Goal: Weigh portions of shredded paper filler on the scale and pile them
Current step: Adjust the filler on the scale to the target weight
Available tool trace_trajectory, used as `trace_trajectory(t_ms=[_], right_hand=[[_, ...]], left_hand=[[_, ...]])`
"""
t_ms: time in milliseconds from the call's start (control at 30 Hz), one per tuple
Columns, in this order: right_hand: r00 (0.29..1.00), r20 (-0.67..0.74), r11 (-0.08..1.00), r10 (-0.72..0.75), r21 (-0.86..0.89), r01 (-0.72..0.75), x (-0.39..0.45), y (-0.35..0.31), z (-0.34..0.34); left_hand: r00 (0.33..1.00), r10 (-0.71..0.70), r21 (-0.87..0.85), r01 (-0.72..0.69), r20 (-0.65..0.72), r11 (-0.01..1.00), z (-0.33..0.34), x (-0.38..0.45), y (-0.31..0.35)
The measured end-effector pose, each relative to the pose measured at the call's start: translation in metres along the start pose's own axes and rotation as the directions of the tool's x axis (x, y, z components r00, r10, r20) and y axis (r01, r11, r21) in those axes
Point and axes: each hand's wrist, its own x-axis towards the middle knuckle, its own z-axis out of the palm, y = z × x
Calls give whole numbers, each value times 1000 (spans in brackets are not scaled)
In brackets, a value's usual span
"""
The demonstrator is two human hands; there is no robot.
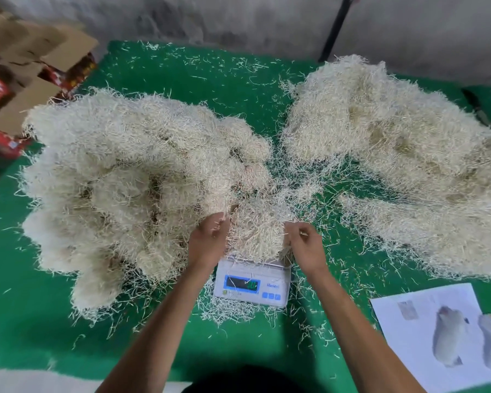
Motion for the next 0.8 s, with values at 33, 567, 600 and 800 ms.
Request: trace_trajectory(t_ms=[33,567,600,800], right_hand=[[998,-56,1000,-1,27,2,-3,4,0],[971,-237,996,-24,80,44,-21,17,2],[972,-234,995,-28,87,49,-21,17,2],[976,-215,998,-26,50,38,-17,15,7]], left_hand=[[1000,11,0,-11,-24,1000,-4,-5,-2],[997,62,-218,-72,-54,973,-11,-37,-16],[997,58,-219,-68,-54,973,-11,-38,-16],[997,55,-223,-65,-50,973,-11,-37,-9]])
